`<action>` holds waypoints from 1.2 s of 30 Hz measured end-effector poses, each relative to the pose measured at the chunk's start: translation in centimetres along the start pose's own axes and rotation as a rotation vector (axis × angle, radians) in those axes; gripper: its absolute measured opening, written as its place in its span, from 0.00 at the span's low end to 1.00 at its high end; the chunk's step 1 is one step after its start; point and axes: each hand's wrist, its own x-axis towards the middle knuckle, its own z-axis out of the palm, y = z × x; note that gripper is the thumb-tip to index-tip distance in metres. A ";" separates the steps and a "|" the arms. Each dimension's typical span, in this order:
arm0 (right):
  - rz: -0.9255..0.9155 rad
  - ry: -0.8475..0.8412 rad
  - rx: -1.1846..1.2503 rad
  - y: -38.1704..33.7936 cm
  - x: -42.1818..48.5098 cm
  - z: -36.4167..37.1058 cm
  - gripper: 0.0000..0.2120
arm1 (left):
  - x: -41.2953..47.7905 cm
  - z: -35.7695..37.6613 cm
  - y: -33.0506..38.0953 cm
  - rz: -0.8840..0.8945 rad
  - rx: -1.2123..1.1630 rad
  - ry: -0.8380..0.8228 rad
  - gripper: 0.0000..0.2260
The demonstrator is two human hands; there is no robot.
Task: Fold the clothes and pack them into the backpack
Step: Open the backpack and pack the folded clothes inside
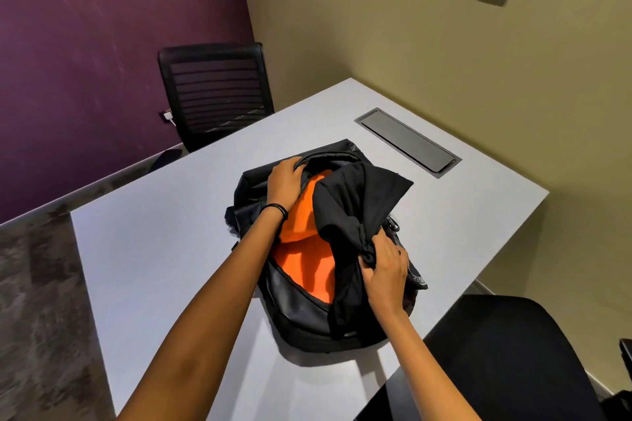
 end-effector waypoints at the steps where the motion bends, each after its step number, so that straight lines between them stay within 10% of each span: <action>1: 0.000 -0.002 0.005 0.1 0.0 0.2 0.11 | 0.0 0.1 0.1 0.011 0.002 0.019 0.12; 11: -0.082 -0.135 0.009 -0.4 0.5 0.5 0.08 | 0.1 -0.8 3.7 0.220 -0.074 0.247 0.12; 36: -0.003 -0.571 -0.435 -0.4 4.4 9.8 0.26 | -2.7 -1.4 3.2 0.458 -0.066 0.081 0.22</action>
